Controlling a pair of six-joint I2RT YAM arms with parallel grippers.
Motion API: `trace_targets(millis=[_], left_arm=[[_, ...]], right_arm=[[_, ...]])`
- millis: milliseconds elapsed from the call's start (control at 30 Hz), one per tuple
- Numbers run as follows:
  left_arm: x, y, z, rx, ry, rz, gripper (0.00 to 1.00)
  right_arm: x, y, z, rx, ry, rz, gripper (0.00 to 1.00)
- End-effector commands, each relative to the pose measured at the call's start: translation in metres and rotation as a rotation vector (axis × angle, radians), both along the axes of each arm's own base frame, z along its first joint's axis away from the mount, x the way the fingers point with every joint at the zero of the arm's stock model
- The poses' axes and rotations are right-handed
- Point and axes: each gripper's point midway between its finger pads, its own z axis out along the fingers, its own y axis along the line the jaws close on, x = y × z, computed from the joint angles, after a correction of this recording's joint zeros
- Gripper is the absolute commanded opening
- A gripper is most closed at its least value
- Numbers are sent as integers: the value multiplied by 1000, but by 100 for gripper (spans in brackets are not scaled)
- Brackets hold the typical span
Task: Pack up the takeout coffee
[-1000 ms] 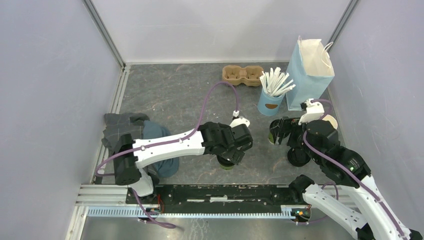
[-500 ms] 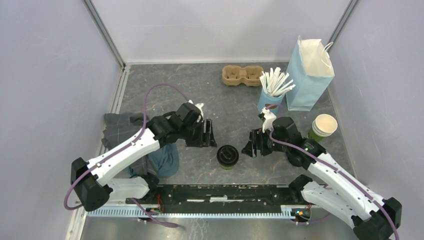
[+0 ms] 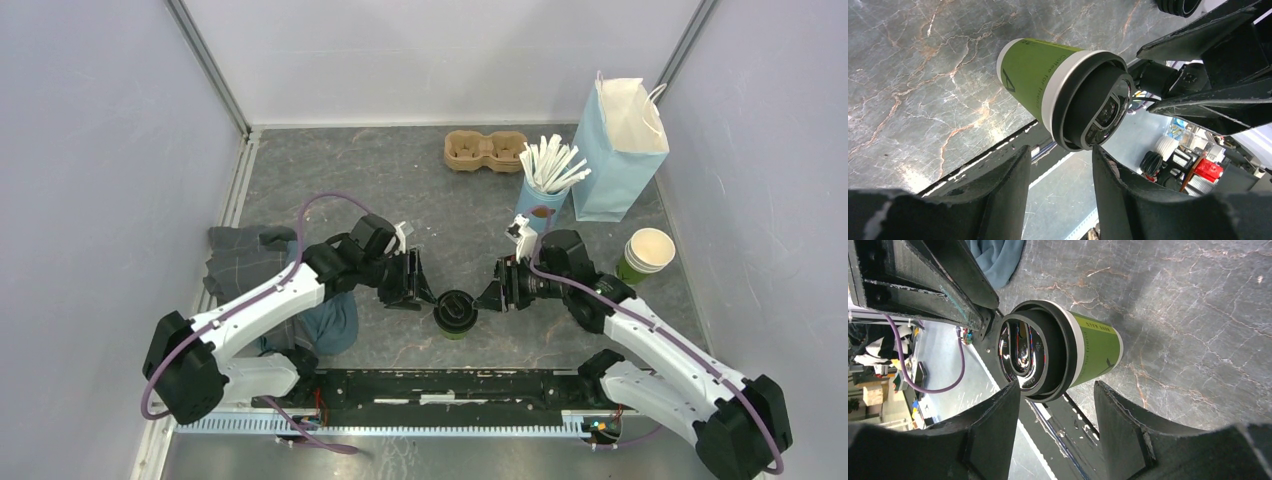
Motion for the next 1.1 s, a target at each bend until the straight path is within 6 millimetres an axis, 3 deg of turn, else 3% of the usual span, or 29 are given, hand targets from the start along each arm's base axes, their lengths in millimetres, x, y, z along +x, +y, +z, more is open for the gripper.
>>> trace_targets(millis=[0, 300, 767, 933, 1067], left_arm=[[0, -9, 0, -44, 38, -7, 54], [-2, -8, -12, -16, 69, -17, 48], [-7, -2, -32, 38, 106, -29, 48], [-15, 11, -59, 114, 145, -26, 48], [-23, 22, -80, 162, 170, -17, 48]], right_arm=[[1, 10, 8, 63, -29, 49, 62], [-2, 14, 1, 79, -5, 76, 62], [-2, 17, -15, 70, 32, 94, 57], [-4, 12, -35, 41, 64, 64, 53], [-11, 0, -64, 18, 95, 7, 51]])
